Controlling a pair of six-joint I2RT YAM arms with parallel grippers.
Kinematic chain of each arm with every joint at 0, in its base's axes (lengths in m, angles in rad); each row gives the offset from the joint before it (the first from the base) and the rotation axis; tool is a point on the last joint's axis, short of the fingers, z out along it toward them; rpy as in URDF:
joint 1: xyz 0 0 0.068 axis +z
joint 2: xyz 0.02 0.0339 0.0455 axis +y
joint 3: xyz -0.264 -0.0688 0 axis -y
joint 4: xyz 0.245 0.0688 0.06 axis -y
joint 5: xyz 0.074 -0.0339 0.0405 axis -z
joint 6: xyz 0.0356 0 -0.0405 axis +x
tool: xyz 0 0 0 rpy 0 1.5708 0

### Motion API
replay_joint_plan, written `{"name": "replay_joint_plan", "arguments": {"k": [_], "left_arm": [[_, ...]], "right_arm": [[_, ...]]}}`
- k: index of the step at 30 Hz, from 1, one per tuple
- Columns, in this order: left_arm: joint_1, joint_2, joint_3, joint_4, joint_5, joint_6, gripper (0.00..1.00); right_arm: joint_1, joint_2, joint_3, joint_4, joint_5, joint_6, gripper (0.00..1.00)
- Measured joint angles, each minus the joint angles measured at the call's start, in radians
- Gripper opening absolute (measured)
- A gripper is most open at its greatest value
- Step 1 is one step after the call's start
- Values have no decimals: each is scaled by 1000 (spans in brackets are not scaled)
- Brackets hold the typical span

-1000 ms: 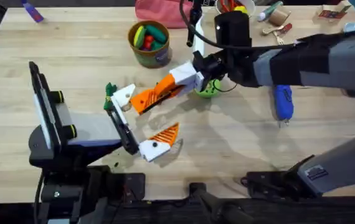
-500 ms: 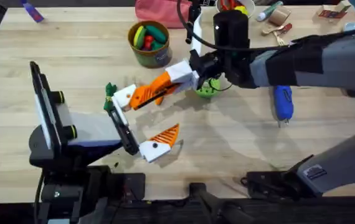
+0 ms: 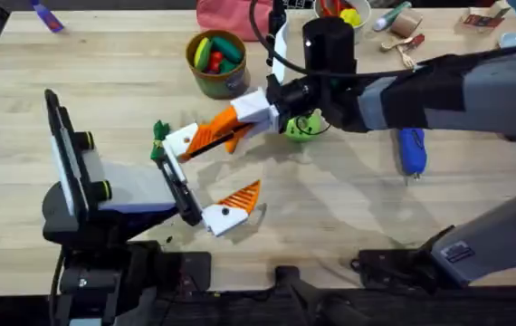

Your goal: Pick up the gripper from the table and insert it into the empty holder that is missing its gripper. Then pick up a screw, insert it into the mounting hole, and use the screwdriver to tighten it. Finally, clean up the table by picking up the vegetable and placing it into the bucket.

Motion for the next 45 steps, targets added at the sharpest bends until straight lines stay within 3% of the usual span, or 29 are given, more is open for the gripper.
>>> {"name": "replay_joint_plan", "arguments": {"k": [37, 38, 44, 45], "left_arm": [[0, 0, 0, 1, -9, -10, 985], [0, 0, 0, 1, -10, -10, 986], [-2, 0, 0, 0, 0, 2, 985], [-2, 0, 0, 0, 0, 3, 985]], "right_arm": [[17, 0, 0, 45, 45, 41, 8], [17, 0, 0, 45, 45, 46, 47], [18, 0, 0, 44, 104, 48, 892], [18, 0, 0, 44, 109, 49, 931]]}}
